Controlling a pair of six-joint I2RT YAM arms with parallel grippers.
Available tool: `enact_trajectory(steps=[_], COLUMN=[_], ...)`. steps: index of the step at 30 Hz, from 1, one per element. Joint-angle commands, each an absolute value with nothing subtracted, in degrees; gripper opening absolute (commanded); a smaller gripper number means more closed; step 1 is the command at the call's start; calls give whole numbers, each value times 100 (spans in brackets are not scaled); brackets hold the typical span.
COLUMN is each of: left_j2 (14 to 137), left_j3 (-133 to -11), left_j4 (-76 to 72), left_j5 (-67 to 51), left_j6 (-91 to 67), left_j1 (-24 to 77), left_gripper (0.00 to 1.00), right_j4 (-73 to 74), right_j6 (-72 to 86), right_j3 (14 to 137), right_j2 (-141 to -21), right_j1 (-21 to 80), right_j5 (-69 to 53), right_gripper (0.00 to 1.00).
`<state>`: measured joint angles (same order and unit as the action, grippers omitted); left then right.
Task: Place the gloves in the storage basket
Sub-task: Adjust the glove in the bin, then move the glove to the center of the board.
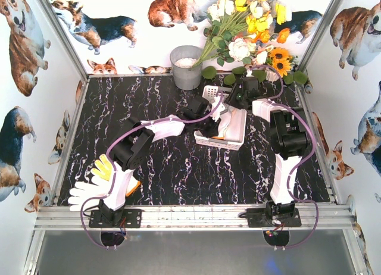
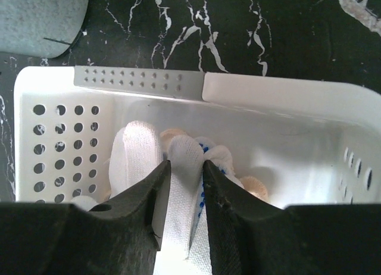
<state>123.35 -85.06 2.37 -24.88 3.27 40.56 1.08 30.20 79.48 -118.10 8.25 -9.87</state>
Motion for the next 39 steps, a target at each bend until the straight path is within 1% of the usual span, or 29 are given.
enact_trajectory(steps=[1,7,9,15,18,22,25,27,29,31,33,37,39], left_j2=[12142,12087,12056,11927,11846,11703,11502,11248,10967,10601,10175,9197,8727], left_j3=[-8384,-8389,-8386,-8417,-8420,-8503,-8534,-8514,-8394,-8120,-7751,-6902,-6532], left_j4=[297,269,264,235,159,79,-1,-63,-149,-229,-242,101,461], left_j5=[-2654,-2672,-2664,-2589,-2591,-2548,-2457,-2379,-2275,-2123,-1868,-1014,-450], left_j6=[384,396,388,367,319,221,110,14,-75,-246,-421,-816,-1080], left_j1=[4119,4130,4125,4122,4124,4123,4125,4128,4123,4125,4127,4127,4116], left_gripper=[12,12,12,19,23,32,41,49,54,58,64,66,69], right_j4=[-476,-915,-973,-943,-843,-598,-474,-370,-239,58,293,898,1219], right_j6=[3023,2939,2900,2640,2540,2518,2540,2530,2475,2335,2194,1871,1696], right_j3=[8295,8161,8064,7637,7474,7303,7084,6837,6647,6486,6315,5928,5726], right_j2=[-11809,-11602,-11475,-10963,-10680,-10347,-10030,-9668,-9380,-8935,-8520,-7586,-7124], right_j1=[861,858,853,856,853,853,853,853,853,854,853,853,853], right_j5=[-1172,-1189,-1102,-754,-712,-743,-788,-816,-824,-821,-809,-791,-768], right_gripper=[29,28,31,41,43,43,43,43,43,44,45,50,54])
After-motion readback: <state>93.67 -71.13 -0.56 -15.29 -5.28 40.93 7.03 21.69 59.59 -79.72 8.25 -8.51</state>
